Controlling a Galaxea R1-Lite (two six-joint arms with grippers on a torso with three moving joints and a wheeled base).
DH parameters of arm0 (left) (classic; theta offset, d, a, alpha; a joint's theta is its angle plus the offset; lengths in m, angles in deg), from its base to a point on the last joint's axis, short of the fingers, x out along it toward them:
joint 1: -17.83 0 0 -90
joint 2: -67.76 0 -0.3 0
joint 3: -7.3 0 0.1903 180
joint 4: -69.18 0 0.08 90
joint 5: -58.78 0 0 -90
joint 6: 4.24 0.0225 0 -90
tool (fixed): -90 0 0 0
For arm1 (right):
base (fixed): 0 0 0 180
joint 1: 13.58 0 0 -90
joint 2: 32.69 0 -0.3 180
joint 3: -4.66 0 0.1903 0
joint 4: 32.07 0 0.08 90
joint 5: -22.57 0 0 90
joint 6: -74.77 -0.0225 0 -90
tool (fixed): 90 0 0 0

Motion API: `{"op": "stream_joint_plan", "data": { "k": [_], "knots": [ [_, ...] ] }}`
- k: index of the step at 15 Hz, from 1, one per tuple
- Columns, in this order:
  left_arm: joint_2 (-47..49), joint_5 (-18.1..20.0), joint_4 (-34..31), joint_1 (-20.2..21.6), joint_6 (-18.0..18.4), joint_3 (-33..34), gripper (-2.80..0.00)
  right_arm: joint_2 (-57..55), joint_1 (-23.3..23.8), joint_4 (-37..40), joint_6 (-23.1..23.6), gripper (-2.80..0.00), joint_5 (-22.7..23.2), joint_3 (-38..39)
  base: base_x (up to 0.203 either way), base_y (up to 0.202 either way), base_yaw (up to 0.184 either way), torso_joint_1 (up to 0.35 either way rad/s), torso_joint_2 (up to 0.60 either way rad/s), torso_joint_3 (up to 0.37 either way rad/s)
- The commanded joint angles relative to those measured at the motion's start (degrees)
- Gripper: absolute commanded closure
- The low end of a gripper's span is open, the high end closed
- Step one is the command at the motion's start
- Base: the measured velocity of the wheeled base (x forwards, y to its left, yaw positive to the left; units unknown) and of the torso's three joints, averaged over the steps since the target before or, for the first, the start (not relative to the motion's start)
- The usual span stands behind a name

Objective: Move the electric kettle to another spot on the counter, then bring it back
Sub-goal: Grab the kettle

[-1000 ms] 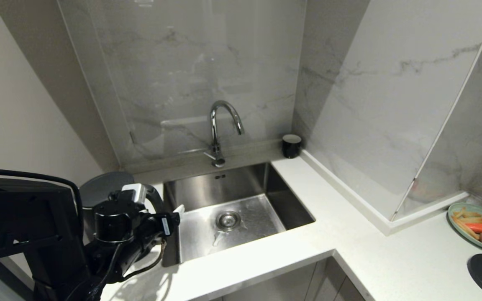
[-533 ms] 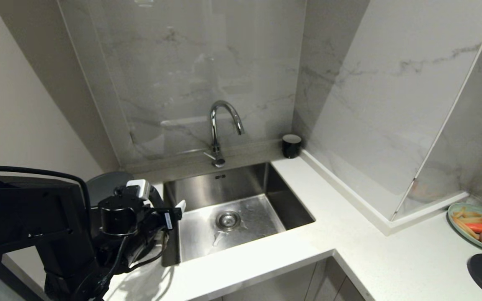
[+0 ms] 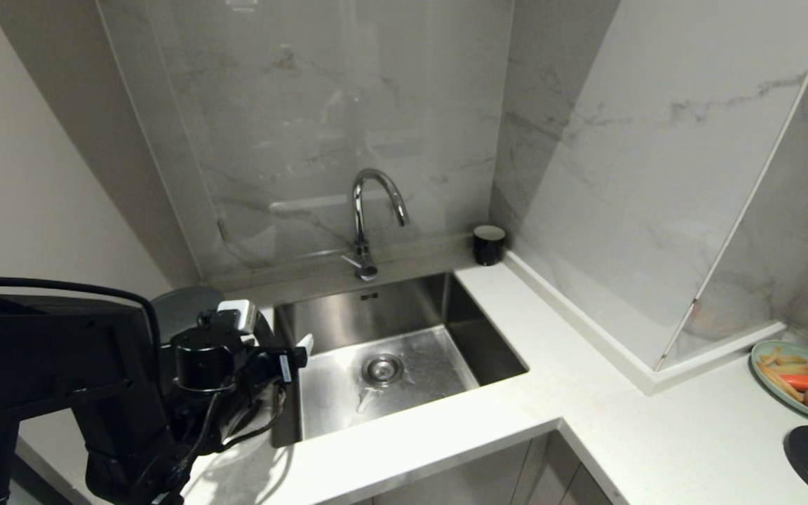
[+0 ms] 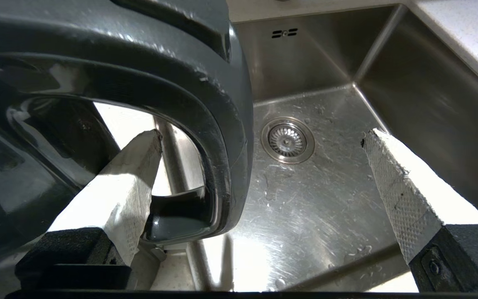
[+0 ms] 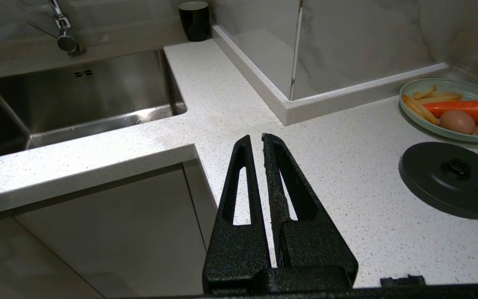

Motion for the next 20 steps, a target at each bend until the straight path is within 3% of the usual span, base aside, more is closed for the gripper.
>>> {"op": "stream_joint_plan", "data": {
  "k": [1, 8, 20],
  "knots": [
    [0.0, -0.1, 0.5, 0.0, -0.1, 0.2, -2.80, -0.1, 0.0, 0.0, 0.0, 0.00, 0.1, 0.0, 0.000, 0.000, 0.000, 0.000, 0.00, 0.000],
    [0.4, -0.7, 0.8, -2.5, 0.0, 0.4, -2.80, -0.1, 0.0, 0.0, 0.0, 0.00, 0.0, 0.0, 0.000, 0.000, 0.000, 0.000, 0.00, 0.000],
    [2.3, -0.6, 0.5, -0.2, 1.6, -5.0, -2.80, 0.0, 0.0, 0.0, 0.0, 0.00, 0.1, 0.0, 0.000, 0.000, 0.000, 0.000, 0.00, 0.001]
  ]
}}
